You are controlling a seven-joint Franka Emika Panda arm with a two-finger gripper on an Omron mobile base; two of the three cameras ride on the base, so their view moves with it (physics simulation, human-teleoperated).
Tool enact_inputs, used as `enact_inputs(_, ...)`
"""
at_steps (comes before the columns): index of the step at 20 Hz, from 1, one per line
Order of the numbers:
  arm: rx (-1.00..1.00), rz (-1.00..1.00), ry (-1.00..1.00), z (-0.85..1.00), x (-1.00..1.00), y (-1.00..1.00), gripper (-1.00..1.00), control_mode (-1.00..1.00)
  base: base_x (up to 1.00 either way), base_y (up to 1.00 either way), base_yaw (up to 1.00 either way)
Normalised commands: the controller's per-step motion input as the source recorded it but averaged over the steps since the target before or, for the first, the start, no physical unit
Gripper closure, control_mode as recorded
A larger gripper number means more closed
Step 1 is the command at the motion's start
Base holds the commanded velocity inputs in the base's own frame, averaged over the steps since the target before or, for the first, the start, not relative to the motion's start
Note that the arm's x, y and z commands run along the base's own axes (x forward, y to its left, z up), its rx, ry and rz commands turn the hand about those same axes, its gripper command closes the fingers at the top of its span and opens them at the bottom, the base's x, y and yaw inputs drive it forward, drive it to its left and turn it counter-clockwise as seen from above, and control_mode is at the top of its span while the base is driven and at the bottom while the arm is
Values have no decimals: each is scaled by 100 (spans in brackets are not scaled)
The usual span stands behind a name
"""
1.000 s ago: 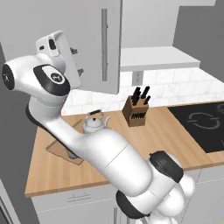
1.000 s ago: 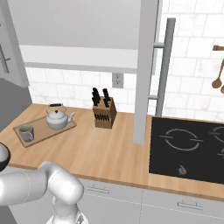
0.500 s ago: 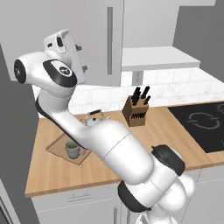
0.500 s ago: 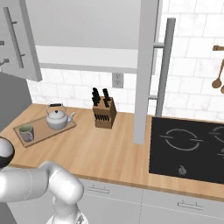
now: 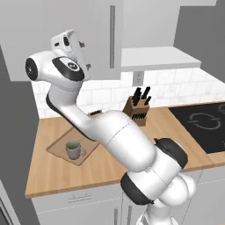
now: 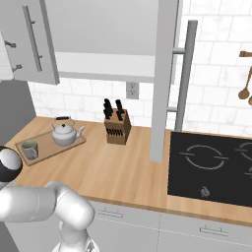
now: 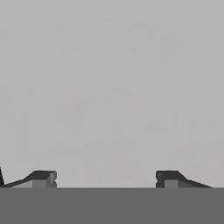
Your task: Pick the kettle from the counter and place it on the tray. Then pick the mug from the cabinet and place it on the tray. Then close the cabinet doors.
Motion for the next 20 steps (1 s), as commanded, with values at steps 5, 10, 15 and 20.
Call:
enact_inputs(5, 0, 0, 2, 0, 71, -32, -100, -100, 0, 0, 0)
enact_inputs(10, 1, 1, 0, 0, 59, -37, -100, -100, 0, 0, 0)
enact_inputs(15, 0, 5, -4, 0, 42, -35, -100, -100, 0, 0, 0)
enact_inputs(20, 0, 19, -12, -8, 37, -44, -100, -100, 0, 0, 0)
